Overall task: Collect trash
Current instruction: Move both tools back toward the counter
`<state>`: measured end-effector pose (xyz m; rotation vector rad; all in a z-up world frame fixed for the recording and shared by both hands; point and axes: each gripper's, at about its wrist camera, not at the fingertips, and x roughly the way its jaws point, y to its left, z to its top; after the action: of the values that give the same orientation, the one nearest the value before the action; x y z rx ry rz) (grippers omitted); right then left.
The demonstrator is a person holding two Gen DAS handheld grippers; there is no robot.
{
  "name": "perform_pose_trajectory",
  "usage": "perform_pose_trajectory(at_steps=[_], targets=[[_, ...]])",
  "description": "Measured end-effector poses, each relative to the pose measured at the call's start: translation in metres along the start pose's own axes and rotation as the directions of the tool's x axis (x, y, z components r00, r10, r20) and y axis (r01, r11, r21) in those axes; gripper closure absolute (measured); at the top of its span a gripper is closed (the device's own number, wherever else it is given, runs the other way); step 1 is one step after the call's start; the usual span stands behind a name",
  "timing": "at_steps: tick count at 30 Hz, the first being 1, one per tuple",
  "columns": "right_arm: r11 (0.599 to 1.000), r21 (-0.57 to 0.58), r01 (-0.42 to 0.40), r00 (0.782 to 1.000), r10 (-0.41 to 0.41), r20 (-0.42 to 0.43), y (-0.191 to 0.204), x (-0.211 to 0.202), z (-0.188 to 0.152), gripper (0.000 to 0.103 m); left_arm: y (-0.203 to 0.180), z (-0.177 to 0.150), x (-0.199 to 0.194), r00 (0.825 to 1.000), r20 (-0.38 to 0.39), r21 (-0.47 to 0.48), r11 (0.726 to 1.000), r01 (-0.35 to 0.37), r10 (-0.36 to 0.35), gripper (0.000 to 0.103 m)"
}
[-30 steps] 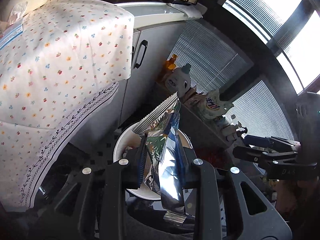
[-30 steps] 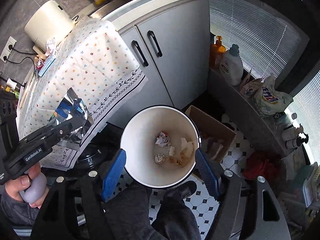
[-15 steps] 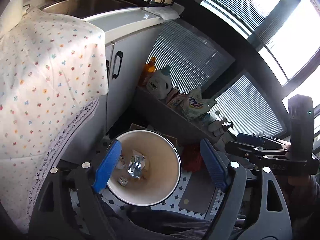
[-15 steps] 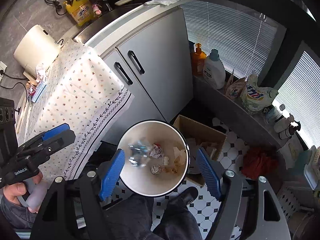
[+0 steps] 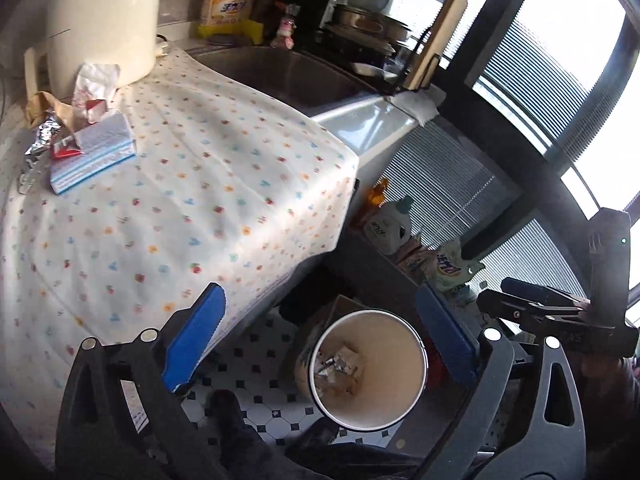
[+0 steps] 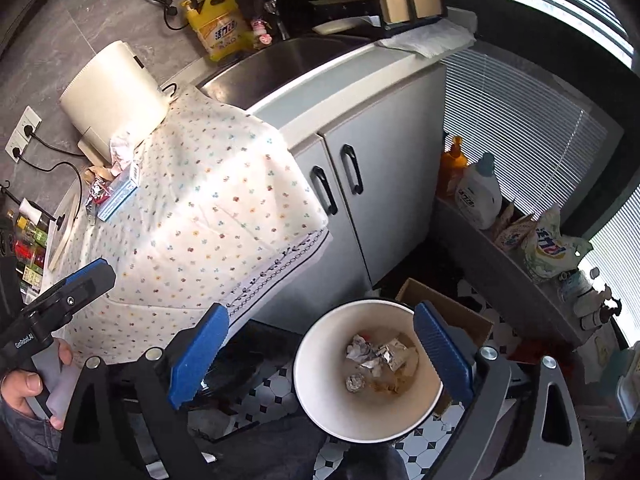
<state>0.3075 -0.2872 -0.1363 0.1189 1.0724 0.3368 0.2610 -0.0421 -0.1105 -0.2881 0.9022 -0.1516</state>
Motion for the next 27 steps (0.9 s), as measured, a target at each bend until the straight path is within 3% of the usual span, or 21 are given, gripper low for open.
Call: perform_pose_trajectory(at_steps=[12,19,27], targets=[[0.991,-0.122,-0.053,0.998,0.058,0.039,0.096,0.024,0.043,0.008,0.092,0.024,-0.045,0.990,0.109,-0.106,0.991,-0.081,0.093,0.007],[0.977,-0.190,-0.095,0.993,0.106,0.049,0.152,0.041,0.062,0.008,0.147,0.036,-0.067,0.974,0.174,-0.170,0.979,-0.112,0.142,0.007],[0.973,-0.195,-0.120,0.987,0.139,0.082,0.204,0.064,0.084,0.009,0.198,0.051,-0.078,0.965,0.205,-0.167,0.977,-0.131,0.164,0.007]])
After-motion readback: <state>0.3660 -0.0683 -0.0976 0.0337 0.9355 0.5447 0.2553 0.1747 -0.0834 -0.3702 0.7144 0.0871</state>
